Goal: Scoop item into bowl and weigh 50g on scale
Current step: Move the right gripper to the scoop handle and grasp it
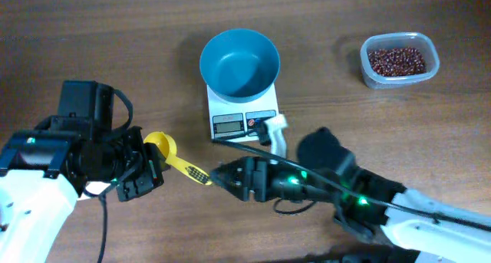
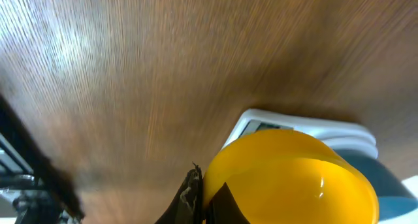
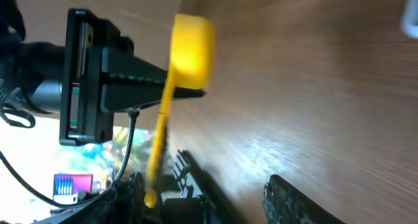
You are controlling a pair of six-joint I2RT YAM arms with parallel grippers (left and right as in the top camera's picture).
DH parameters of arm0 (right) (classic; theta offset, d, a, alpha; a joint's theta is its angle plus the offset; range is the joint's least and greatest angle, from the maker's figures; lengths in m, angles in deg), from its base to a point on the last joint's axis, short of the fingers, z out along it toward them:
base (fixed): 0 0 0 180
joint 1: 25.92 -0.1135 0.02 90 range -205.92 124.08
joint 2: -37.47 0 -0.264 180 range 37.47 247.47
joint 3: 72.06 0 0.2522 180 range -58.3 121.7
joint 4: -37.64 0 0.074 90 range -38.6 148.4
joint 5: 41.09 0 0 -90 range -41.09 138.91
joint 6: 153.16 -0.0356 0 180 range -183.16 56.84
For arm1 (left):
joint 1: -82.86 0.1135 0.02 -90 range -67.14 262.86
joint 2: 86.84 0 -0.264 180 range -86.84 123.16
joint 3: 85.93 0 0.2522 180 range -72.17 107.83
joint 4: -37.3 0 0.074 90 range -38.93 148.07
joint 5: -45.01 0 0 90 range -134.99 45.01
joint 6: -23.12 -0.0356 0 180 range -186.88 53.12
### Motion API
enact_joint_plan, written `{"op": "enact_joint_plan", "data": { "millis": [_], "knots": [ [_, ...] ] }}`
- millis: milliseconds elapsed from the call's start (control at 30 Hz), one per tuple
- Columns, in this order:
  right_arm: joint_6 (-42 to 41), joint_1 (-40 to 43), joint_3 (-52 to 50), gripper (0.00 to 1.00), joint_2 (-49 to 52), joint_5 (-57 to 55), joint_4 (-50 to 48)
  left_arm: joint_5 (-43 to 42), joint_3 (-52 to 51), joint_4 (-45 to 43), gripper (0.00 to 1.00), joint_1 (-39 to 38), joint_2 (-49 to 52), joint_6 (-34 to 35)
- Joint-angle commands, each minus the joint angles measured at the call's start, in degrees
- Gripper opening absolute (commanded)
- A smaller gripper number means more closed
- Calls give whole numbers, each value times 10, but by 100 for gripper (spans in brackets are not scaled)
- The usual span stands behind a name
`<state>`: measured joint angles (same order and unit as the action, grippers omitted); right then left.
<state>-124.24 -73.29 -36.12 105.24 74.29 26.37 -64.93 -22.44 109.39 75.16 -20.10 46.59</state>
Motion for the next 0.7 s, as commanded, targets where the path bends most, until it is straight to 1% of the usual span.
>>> {"op": "enact_joint_plan", "data": {
  "millis": [0,67,167,267,400,500,667],
  "knots": [
    [6,-20,35,61,10,-16,-3,82,7,10,0,-1,-5,5],
    [-14,-31,36,61,10,-50,-3,85,7,6,0,0,-5,6],
    [-24,-67,36,61,10,-107,-3,85,7,-23,0,0,-2,6],
    [-77,-88,36,61,10,-170,-10,58,7,-27,0,0,1,6],
    [-83,-100,36,61,12,-210,-30,16,7,-28,0,0,1,6],
    [-83,-101,36,53,12,-222,-42,-7,7,-27,0,0,1,6],
    [-82,-101,36,51,12,-234,-44,-39,7,-39,0,0,1,6]
  ]
}}
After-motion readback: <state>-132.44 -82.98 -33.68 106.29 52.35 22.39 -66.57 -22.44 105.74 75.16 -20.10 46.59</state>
